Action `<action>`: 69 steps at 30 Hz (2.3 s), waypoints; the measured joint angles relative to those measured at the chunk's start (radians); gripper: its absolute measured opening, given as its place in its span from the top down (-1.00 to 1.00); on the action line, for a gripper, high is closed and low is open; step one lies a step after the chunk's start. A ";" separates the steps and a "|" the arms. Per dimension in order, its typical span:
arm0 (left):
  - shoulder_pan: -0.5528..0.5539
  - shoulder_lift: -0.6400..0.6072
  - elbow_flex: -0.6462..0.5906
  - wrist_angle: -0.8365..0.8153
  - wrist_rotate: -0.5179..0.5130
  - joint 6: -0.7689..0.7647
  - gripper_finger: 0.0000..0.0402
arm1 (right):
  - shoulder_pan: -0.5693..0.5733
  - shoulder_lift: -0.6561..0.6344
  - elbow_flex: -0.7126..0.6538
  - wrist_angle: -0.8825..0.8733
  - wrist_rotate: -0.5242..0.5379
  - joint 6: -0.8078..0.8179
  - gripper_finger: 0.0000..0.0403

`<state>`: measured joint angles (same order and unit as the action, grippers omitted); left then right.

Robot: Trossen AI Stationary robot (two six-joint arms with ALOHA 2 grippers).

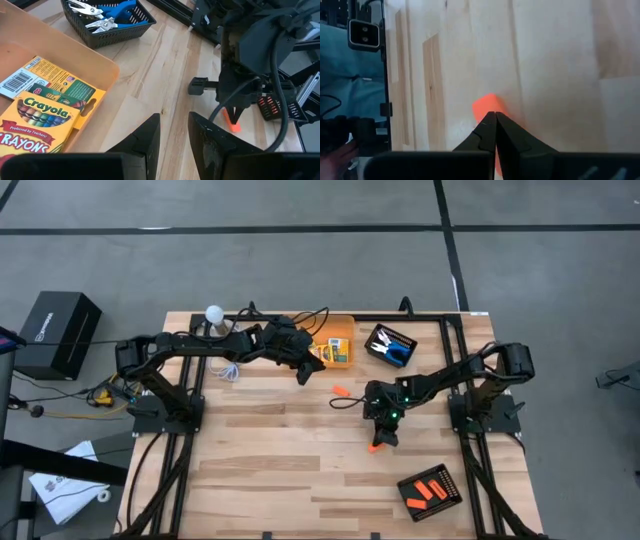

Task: Pick & Place School Supplies
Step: Put the orange eraser into the bottom black bin

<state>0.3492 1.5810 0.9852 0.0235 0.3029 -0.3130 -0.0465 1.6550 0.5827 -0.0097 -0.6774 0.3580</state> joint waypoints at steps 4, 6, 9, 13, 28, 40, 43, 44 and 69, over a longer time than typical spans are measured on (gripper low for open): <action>0.000 0.000 0.000 0.000 0.000 -0.003 0.53 | -0.025 0.000 0.000 -0.002 0.023 -0.017 1.00; 0.000 0.000 0.000 0.000 0.000 -0.004 0.53 | -0.038 0.000 0.000 -0.004 0.022 -0.019 1.00; 0.000 0.000 0.000 0.000 0.000 -0.005 0.53 | -0.050 0.000 0.000 -0.005 0.016 -0.027 1.00; 0.000 0.000 0.000 0.000 0.000 -0.006 0.53 | -0.055 0.001 0.000 -0.005 0.015 -0.030 1.00; 0.000 0.000 0.000 0.000 0.000 -0.006 0.53 | -0.174 -0.002 0.006 0.072 0.048 0.007 1.00; 0.000 0.000 0.000 0.000 0.000 -0.006 0.53 | -0.216 -0.080 0.084 0.068 -0.092 0.024 0.69; 0.000 0.000 0.000 0.000 0.000 -0.006 0.53 | -0.216 -0.150 0.110 0.012 -0.090 0.008 0.44; 0.000 0.000 0.000 0.000 0.000 -0.006 0.53 | -0.215 -0.174 0.125 -0.040 -0.082 -0.018 0.36; 0.013 0.000 0.000 0.000 0.000 -0.006 0.53 | 0.135 -0.230 0.331 -0.739 0.364 -0.470 -0.02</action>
<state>0.3626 1.5806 0.9852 0.0235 0.3029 -0.3187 0.0886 1.4255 0.9138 -0.7489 -0.3134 -0.1116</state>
